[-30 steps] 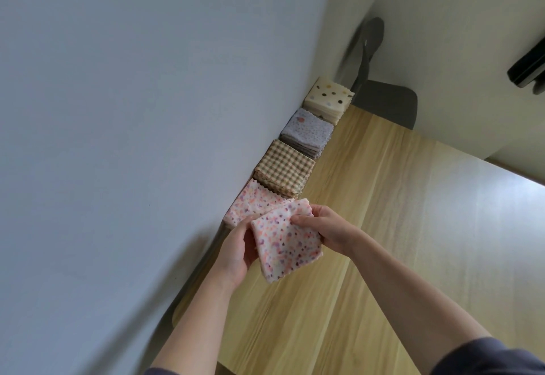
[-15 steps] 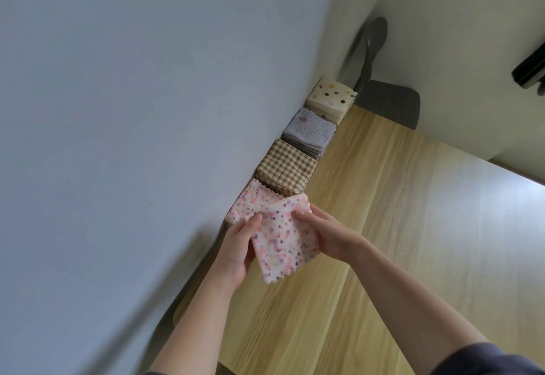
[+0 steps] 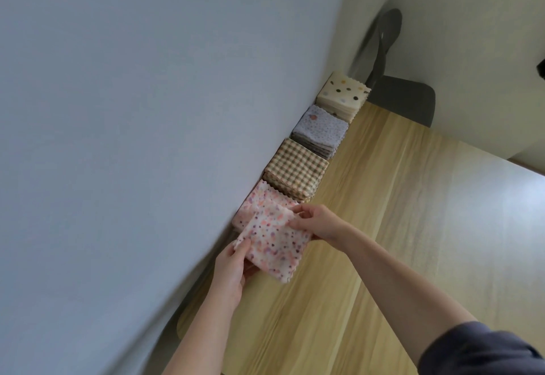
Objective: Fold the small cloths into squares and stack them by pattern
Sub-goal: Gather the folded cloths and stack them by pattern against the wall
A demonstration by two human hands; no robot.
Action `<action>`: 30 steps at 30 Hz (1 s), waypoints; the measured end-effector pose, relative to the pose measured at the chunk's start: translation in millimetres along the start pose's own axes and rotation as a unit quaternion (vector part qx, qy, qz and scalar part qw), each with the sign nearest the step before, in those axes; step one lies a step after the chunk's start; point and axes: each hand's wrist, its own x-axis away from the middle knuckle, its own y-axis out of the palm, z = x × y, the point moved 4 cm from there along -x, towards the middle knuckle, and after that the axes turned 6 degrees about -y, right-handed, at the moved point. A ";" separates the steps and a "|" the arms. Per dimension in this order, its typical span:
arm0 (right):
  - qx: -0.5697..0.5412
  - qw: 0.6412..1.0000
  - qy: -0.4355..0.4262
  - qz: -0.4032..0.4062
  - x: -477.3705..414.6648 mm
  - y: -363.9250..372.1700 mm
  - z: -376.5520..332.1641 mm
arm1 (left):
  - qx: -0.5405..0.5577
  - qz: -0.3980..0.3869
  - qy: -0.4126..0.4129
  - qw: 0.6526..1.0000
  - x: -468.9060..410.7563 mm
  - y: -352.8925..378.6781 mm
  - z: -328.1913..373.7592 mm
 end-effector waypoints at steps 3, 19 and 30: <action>0.024 0.996 -0.058 0.067 -14.4 -0.3 -16.4 | 0.027 0.017 0.016 0.999 -10.6 2.4 7.6; 0.178 0.909 -0.195 0.323 -39.4 16.1 -14.9 | 0.197 0.121 0.039 0.972 -33.2 22.1 6.3; 0.476 0.731 -0.376 0.312 -15.3 16.1 -17.0 | -0.257 0.227 0.406 0.847 13.8 14.3 9.1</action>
